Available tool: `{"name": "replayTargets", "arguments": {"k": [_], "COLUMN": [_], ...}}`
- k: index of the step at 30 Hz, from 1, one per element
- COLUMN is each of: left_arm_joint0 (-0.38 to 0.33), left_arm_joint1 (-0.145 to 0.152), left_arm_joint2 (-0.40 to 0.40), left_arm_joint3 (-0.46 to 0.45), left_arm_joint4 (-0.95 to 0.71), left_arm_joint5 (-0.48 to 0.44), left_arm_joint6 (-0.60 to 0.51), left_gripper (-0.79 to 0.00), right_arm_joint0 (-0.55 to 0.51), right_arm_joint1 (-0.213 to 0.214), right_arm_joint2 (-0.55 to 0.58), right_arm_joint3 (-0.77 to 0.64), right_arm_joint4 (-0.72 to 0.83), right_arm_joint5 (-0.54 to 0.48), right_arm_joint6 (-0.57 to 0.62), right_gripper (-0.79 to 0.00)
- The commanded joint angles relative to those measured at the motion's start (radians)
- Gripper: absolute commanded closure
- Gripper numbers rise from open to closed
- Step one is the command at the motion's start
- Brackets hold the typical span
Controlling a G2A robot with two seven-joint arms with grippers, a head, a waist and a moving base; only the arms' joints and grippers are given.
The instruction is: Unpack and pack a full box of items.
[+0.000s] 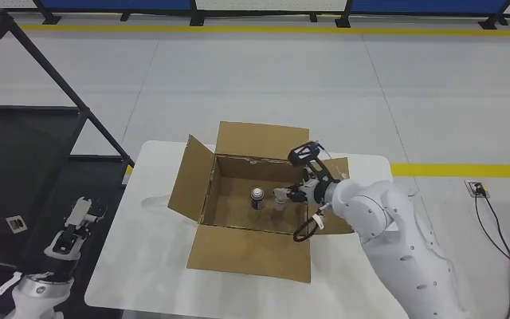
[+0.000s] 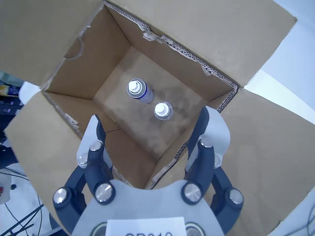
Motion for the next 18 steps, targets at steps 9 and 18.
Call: {"name": "replayTargets", "arguments": {"k": [9, 18], "left_arm_joint0": [-0.168, -0.254], "left_arm_joint1": [0.011, 0.013], "left_arm_joint2": [0.160, 0.280], "left_arm_joint3": [0.091, 0.123], "left_arm_joint4": [0.077, 0.156], "left_arm_joint5": [0.076, 0.086], "left_arm_joint6": [-0.143, -0.195], "left_gripper": [-0.785, -0.785], "right_arm_joint0": [-0.181, -0.191], "right_arm_joint1": [0.046, 0.050], "right_arm_joint2": [0.325, 0.334], "right_arm_joint3": [-0.139, -0.151], "right_arm_joint4": [0.319, 0.287], "right_arm_joint5": [-0.117, -0.119], "right_arm_joint6": [0.003, 0.009], "right_gripper": [-0.785, -0.785]}}
